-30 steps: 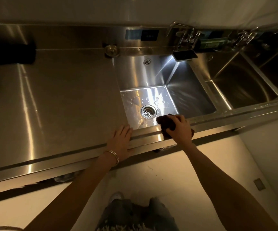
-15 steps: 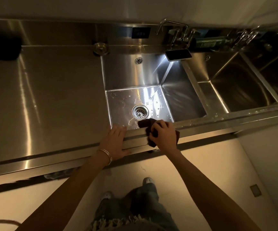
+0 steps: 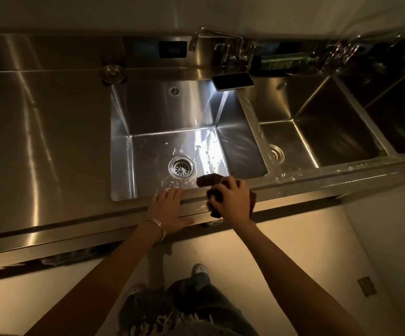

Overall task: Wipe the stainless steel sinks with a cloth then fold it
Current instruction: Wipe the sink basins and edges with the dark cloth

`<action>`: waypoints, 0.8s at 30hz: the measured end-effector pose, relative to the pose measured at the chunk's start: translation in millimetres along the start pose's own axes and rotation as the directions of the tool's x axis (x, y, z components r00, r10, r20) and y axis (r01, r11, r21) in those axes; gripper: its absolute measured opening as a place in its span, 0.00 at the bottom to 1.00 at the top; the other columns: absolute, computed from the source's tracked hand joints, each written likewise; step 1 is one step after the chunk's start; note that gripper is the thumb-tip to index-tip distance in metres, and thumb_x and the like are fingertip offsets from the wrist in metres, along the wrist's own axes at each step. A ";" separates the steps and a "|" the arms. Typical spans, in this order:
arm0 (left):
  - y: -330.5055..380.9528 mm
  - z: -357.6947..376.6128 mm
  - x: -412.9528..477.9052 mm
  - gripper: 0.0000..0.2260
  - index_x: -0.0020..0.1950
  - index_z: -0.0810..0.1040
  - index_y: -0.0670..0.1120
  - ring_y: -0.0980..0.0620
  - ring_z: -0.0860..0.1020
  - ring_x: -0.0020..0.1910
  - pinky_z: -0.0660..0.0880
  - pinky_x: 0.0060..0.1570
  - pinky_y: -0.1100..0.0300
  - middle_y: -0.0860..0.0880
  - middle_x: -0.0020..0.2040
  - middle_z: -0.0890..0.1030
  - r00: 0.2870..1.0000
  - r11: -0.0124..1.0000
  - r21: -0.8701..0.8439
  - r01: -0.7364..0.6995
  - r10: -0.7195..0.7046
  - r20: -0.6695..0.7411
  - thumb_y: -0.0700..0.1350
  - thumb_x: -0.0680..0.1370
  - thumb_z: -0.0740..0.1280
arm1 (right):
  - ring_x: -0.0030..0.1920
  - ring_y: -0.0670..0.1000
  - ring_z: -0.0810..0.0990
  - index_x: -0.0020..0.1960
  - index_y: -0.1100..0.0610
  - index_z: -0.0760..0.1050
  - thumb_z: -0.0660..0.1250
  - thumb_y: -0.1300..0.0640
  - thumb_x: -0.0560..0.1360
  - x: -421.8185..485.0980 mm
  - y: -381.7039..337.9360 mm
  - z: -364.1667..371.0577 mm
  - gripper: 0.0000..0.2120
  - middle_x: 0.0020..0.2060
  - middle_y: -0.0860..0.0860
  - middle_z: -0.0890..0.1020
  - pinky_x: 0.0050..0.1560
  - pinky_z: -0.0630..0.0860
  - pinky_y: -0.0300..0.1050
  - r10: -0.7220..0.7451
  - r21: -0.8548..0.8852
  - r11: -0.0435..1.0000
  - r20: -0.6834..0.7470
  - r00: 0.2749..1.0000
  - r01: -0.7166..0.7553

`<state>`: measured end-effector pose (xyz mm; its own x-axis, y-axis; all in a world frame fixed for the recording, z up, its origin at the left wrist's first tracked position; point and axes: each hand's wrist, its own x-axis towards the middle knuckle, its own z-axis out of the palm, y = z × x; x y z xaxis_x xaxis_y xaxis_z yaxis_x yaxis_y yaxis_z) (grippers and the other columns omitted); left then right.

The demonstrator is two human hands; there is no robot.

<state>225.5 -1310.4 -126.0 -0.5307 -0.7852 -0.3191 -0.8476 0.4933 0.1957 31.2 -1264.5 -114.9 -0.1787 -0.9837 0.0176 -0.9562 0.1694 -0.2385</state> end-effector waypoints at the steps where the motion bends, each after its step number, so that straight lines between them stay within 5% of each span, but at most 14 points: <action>1: 5.5 0.3 2.7 0.42 0.76 0.51 0.47 0.44 0.56 0.73 0.50 0.71 0.46 0.46 0.75 0.57 1.000 1.000 -0.006 0.009 -0.009 -0.005 0.68 0.71 0.61 | 0.54 0.60 0.73 0.52 0.50 0.80 0.71 0.48 0.70 0.9 4.8 -0.5 0.12 0.54 0.52 0.78 0.52 0.72 0.52 -0.046 0.018 0.999 0.008 0.999 0.046; 5: 26.9 0.2 12.2 0.43 0.76 0.52 0.48 0.45 0.58 0.72 0.51 0.70 0.47 0.47 0.74 0.59 0.999 1.000 0.016 0.023 -0.023 -0.028 0.71 0.69 0.58 | 0.56 0.58 0.72 0.54 0.49 0.79 0.70 0.47 0.71 4.0 56.2 -15.7 0.14 0.56 0.52 0.77 0.54 0.69 0.51 -0.061 0.020 0.998 0.042 0.997 0.060; 8: 40.7 2.5 17.5 0.48 0.74 0.57 0.47 0.43 0.62 0.69 0.52 0.69 0.44 0.46 0.72 0.63 0.997 0.997 0.030 0.072 -0.071 -0.035 0.74 0.61 0.48 | 0.61 0.58 0.69 0.58 0.49 0.77 0.67 0.47 0.73 6.5 120.6 -33.0 0.15 0.62 0.52 0.73 0.60 0.67 0.51 0.106 -0.066 0.992 0.034 0.994 -0.104; 15: 50.9 3.6 24.2 0.47 0.72 0.59 0.49 0.45 0.63 0.68 0.52 0.69 0.41 0.47 0.70 0.64 0.987 0.988 0.016 0.155 -0.154 -0.036 0.74 0.60 0.48 | 0.62 0.58 0.68 0.57 0.53 0.77 0.66 0.50 0.74 9.5 157.6 -43.3 0.13 0.64 0.53 0.71 0.64 0.66 0.53 0.312 0.024 0.950 -0.054 0.948 -0.312; 24: 105.2 -7.6 54.6 0.35 0.72 0.58 0.48 0.44 0.63 0.67 0.57 0.67 0.49 0.46 0.69 0.64 0.998 0.999 0.019 -0.029 0.030 -0.060 0.64 0.72 0.62 | 0.61 0.56 0.70 0.57 0.50 0.77 0.67 0.47 0.74 2.6 109.5 -31.5 0.13 0.63 0.49 0.73 0.60 0.67 0.49 0.072 0.066 0.995 0.020 0.997 -0.073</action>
<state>107.3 -1304.2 -115.8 -0.5555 -0.7907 -0.2572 -0.8314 0.5233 0.1870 -81.2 -1246.7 -110.4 -0.2419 -0.9701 -0.0194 -0.9233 0.2363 -0.3026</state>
